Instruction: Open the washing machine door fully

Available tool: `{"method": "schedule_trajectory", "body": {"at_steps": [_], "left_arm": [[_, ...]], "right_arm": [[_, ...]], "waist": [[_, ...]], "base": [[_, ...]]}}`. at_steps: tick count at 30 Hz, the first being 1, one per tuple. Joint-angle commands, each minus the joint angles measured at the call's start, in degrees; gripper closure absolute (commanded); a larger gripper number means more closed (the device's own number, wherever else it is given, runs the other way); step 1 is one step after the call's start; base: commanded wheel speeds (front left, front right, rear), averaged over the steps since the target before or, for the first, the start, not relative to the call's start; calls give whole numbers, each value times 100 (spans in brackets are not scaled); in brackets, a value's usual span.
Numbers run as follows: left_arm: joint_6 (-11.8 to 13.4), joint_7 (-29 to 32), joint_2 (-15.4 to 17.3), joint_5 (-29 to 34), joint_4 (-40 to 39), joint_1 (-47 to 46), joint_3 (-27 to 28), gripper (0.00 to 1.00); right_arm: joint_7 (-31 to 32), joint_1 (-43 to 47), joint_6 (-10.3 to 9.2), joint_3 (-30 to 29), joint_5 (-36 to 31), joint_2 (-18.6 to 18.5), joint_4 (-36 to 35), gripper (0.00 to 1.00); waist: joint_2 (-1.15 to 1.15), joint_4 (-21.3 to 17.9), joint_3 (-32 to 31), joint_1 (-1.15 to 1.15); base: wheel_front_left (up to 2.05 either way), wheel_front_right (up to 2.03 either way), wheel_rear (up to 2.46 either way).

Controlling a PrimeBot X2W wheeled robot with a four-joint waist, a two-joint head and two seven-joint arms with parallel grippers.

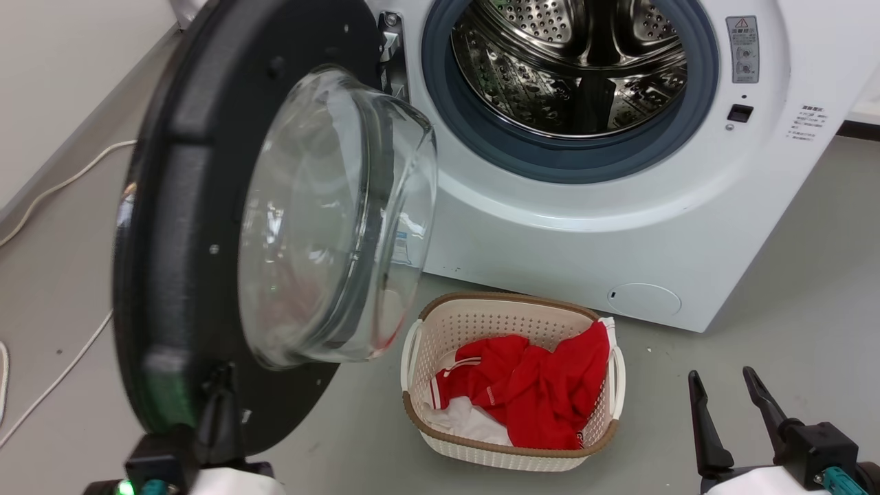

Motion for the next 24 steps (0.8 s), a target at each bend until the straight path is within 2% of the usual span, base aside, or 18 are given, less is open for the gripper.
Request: {"method": "schedule_trajectory", "body": {"at_steps": [1,13,20,24], "left_arm": [[-29,-53,49,-87,101,-104,138,100],[-497,-247,365,-765,1134,-633,1276,100],[-738,-262,536,-913,1778,-1022,1800,100],[-844,-263,507,-904,2035,-1185,2208,100]], "right_arm": [[13,-61,-4,25,-22,9,-9,0],[32,-216,-4,-59,-31,-22,-52,0],[6,-307,-4,-70,8,-38,-28,0],[-16,-337,-4,-84,13,-34,-12,0]], "waist": [[0,-32,11,0],[0,-442,237,0],[0,-697,355,0],[0,-794,420,0]], "base": [[0,0,0],[0,0,0],[0,0,0],[0,0,0]]}}
